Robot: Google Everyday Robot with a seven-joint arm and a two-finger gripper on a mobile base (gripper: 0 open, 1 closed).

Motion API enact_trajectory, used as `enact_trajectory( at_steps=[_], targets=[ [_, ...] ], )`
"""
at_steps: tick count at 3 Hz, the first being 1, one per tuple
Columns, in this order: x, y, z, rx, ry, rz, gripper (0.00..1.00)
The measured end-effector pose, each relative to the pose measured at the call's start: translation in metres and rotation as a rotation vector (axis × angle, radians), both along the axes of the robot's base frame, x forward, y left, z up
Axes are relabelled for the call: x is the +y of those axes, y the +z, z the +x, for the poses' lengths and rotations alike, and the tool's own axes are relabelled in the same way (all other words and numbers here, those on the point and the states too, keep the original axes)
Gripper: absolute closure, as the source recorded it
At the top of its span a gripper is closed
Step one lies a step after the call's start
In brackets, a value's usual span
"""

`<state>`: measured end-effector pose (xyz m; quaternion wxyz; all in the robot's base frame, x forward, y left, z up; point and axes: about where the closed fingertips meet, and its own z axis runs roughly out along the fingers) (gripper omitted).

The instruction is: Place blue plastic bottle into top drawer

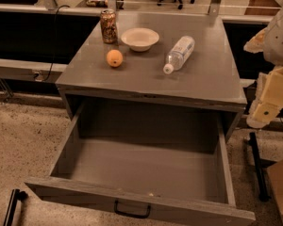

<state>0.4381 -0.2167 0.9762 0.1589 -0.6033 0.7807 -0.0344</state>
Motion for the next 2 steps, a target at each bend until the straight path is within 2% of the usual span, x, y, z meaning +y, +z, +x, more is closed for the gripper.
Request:
enact_trajectory(
  at_steps=[1, 2],
  targets=[
    [0.0, 0.0, 0.0, 0.0, 0.0, 0.0, 0.0],
    [0.0017, 0.0012, 0.0062, -0.028, 0.031, -0.027, 0.0]
  ],
)
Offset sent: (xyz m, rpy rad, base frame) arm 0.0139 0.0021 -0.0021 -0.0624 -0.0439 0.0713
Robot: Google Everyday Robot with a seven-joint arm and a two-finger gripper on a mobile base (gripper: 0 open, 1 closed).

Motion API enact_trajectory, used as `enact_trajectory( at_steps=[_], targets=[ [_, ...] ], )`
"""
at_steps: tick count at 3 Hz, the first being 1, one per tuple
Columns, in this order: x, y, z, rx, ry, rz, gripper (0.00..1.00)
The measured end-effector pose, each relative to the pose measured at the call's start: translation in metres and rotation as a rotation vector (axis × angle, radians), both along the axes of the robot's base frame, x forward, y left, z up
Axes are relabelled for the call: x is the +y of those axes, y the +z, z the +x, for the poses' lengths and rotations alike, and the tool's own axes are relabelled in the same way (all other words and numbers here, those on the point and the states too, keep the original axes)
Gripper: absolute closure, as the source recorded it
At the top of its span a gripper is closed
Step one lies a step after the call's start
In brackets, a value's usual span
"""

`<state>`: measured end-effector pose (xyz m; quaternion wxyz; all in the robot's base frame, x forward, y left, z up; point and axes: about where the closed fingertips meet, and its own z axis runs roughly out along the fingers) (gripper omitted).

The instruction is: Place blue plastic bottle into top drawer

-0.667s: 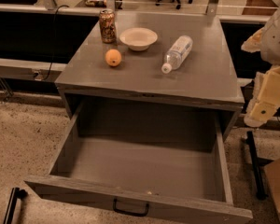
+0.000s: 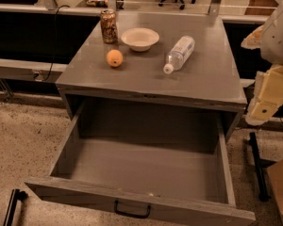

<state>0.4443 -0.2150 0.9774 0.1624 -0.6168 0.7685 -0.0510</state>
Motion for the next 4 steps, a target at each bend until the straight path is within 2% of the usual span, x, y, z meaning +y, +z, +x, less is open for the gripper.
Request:
enact_trajectory(
  at_steps=[1, 2, 3, 4],
  targets=[
    [0.014, -0.005, 0.017, -0.053, 0.099, -0.03, 0.0],
    [0.014, -0.004, 0.017, -0.055, 0.1, -0.032, 0.0],
    [0.018, -0.009, 0.031, -0.066, 0.196, -0.131, 0.0],
    [0.023, -0.009, 0.064, -0.126, 0.396, -0.313, 0.0]
  ],
)
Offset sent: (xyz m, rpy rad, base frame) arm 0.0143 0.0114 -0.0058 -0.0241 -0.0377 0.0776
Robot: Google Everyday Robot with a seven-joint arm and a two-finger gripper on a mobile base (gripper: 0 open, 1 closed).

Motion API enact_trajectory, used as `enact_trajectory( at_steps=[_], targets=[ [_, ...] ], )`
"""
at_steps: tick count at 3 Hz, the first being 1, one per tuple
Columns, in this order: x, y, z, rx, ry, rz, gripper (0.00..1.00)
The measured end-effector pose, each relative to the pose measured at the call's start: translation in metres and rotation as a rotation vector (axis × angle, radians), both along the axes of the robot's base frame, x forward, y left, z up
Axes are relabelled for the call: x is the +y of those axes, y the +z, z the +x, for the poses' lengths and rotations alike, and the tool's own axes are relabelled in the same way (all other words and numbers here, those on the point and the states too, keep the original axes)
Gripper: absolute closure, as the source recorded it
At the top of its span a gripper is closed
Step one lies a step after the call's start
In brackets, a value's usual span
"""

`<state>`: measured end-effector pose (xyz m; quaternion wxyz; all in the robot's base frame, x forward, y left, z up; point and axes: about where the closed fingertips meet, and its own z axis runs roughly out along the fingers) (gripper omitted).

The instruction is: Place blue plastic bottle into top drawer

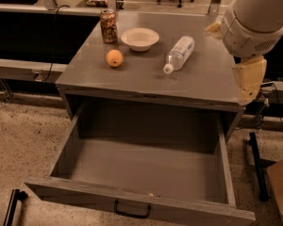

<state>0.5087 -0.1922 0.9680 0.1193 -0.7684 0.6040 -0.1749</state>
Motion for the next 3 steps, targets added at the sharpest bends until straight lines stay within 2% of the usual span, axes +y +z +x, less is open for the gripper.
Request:
enact_trajectory(
  at_steps=[1, 2, 3],
  targets=[
    [-0.003, 0.002, 0.0, -0.004, 0.068, -0.047, 0.0],
    [0.003, -0.006, 0.004, 0.008, 0.123, -0.063, 0.0],
    [0.015, -0.026, 0.028, 0.048, 0.28, -0.126, 0.0]
  ],
)
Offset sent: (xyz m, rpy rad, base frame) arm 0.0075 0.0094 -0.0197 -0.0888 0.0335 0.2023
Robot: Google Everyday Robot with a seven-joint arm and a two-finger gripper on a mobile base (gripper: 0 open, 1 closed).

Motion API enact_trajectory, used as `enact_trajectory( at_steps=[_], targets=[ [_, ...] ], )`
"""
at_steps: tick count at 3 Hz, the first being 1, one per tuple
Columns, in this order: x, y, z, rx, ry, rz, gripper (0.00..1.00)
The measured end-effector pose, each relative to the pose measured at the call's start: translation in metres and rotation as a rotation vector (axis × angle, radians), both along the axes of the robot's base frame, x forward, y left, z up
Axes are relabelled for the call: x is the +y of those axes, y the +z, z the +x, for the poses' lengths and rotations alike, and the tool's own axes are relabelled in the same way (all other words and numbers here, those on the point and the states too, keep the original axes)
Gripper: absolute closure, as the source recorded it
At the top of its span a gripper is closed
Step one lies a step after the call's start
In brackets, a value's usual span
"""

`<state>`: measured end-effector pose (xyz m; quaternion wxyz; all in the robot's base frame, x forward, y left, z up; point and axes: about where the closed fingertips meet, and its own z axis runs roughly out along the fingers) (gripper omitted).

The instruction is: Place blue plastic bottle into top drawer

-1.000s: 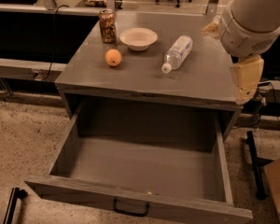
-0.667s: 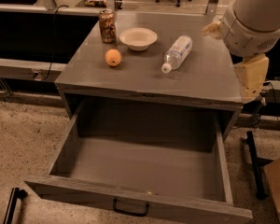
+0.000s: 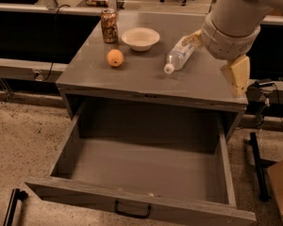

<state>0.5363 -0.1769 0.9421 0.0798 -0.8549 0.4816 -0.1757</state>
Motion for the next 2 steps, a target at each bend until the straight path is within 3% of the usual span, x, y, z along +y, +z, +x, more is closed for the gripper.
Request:
enact_trajectory(
  at_steps=[1, 2],
  targets=[
    [0.001, -0.015, 0.032, 0.053, 0.135, -0.053, 0.0],
    [0.001, -0.025, 0.069, 0.086, 0.24, -0.062, 0.0]
  ],
)
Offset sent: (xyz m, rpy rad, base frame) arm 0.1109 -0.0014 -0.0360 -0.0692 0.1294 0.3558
